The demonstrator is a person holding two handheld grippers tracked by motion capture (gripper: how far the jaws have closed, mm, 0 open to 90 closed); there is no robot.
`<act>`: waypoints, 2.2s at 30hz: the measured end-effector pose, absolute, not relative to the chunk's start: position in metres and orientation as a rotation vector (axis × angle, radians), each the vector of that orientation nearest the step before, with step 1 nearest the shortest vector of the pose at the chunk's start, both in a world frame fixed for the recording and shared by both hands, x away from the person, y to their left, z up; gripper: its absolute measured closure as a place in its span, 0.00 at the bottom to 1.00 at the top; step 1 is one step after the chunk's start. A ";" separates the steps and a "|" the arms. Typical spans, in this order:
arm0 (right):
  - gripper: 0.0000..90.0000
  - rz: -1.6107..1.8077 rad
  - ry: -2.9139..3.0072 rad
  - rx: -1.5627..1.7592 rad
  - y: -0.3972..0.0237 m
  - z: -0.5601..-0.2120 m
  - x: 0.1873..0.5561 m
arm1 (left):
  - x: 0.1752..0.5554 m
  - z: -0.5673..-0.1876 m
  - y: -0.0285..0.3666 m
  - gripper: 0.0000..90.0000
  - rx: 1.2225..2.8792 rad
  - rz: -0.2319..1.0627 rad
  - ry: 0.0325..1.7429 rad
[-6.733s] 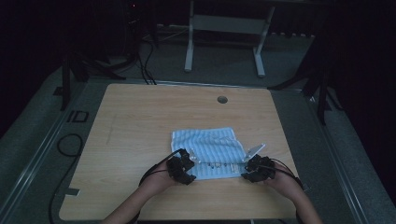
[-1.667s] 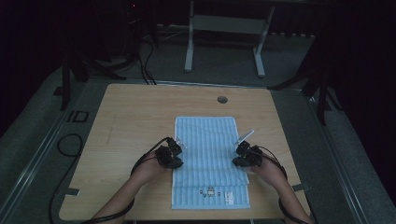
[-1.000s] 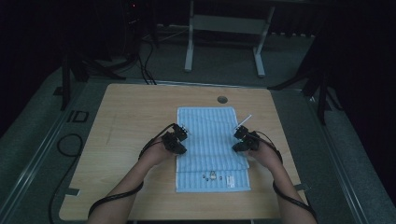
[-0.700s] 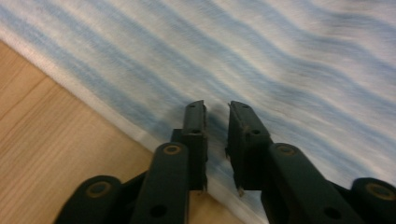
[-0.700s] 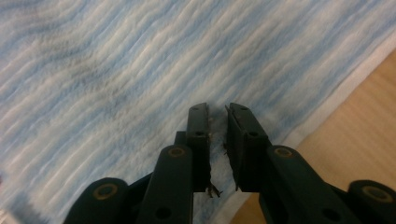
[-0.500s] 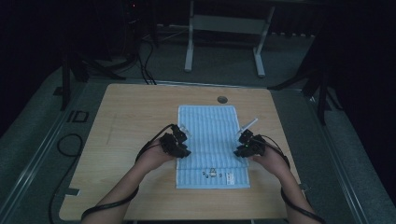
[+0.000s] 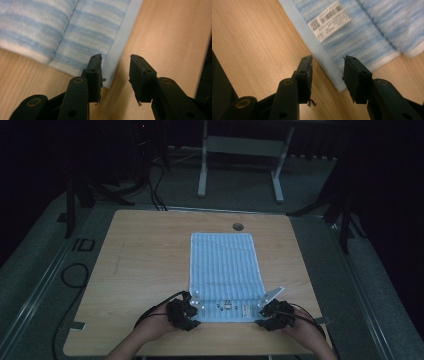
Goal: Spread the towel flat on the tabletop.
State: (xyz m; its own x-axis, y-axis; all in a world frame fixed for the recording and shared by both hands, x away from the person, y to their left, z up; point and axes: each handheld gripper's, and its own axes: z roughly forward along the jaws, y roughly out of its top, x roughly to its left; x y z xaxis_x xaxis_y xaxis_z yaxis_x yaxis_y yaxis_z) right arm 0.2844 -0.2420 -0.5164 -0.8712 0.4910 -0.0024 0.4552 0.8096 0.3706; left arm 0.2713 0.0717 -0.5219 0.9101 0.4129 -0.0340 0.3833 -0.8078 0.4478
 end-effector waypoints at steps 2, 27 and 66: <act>0.66 0.532 2.895 0.756 -0.242 -0.518 0.284 | 0.272 -0.524 0.072 0.69 2.622 0.089 0.579; 0.97 0.573 2.792 0.708 -0.244 -0.480 0.281 | 0.267 -0.483 0.077 0.94 2.542 0.184 0.637; 0.80 0.642 2.853 0.766 -0.241 -0.514 0.287 | 0.262 -0.530 0.066 0.58 2.579 0.025 0.620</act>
State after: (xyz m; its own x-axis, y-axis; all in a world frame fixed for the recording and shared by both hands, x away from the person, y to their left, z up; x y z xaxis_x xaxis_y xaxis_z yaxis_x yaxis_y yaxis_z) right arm 0.2865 -0.2414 -0.5138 -0.8649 0.5019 -0.0042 0.4518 0.7821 0.4292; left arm 0.2617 0.0660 -0.5302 0.8969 0.4325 -0.0926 0.4237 -0.7800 0.4605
